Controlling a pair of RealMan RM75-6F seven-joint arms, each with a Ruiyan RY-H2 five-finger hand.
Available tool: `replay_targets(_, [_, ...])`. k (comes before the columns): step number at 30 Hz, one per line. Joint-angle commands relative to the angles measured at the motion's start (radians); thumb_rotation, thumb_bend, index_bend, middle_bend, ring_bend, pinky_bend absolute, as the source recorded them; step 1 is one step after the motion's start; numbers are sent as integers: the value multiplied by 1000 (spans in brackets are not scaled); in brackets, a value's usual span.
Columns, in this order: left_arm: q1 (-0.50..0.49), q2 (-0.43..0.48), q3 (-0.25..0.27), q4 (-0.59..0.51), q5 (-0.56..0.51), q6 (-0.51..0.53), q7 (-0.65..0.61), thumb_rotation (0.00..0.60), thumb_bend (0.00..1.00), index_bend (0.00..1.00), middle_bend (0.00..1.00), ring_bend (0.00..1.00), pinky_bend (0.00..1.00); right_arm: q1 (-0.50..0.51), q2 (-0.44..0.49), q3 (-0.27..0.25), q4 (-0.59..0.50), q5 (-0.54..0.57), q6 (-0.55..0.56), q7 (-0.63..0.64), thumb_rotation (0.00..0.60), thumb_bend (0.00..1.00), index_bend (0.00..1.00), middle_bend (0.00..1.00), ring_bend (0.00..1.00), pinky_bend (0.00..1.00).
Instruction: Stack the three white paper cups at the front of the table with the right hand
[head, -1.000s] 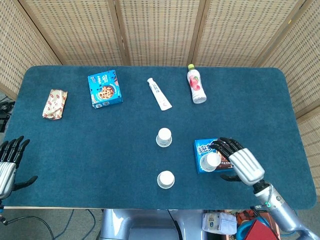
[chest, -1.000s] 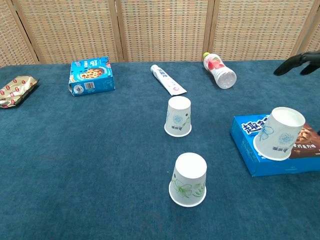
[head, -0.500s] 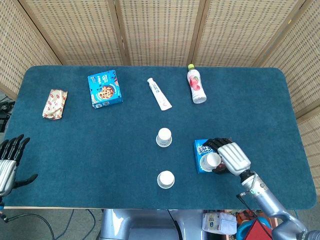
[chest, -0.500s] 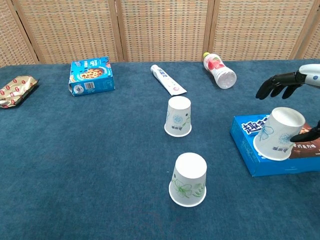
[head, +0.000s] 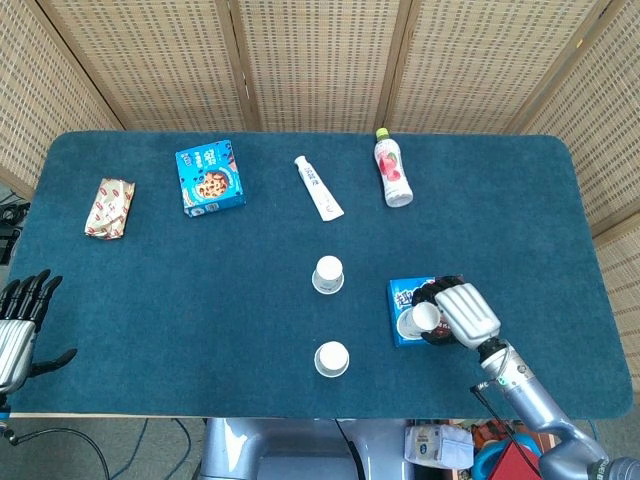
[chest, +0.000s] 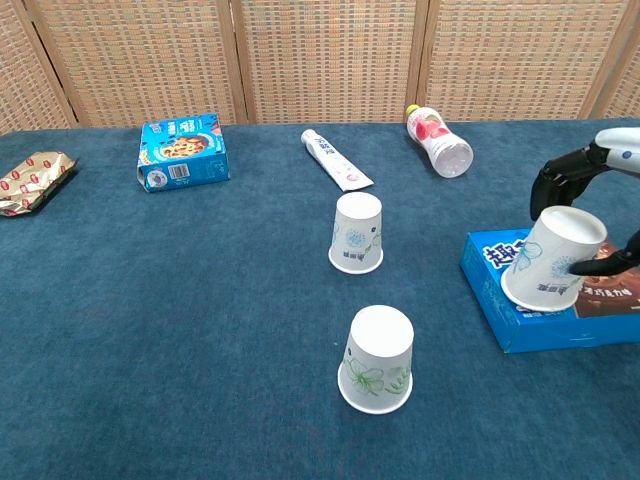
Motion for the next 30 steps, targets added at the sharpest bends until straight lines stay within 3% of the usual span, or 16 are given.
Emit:
replay_targets(1, [0, -1, 0, 0, -1, -1, 1, 600, 131, 0, 0, 0, 0, -2, 13, -4, -19, -17, 16, 8, 600, 364, 469, 527, 406, 337])
replay_targets(8, [-2, -3, 1, -1, -2, -4, 8, 600, 132, 0, 0, 0, 0, 7, 73, -20, -122, -119, 60, 6, 600, 366, 468, 527, 406, 339])
replay_targets(15, [-2, -4, 2, -2, -1, -3, 9, 600, 131, 0, 0, 0, 0, 42, 107, -34, -241, -166, 22, -47, 600, 366, 469, 526, 406, 339])
replay_targets(30, [-3, 7, -2, 2, -7, -3, -18, 600, 131, 0, 0, 0, 0, 129, -40, 2, -323, -33, -101, -352, 600, 366, 469, 525, 406, 339])
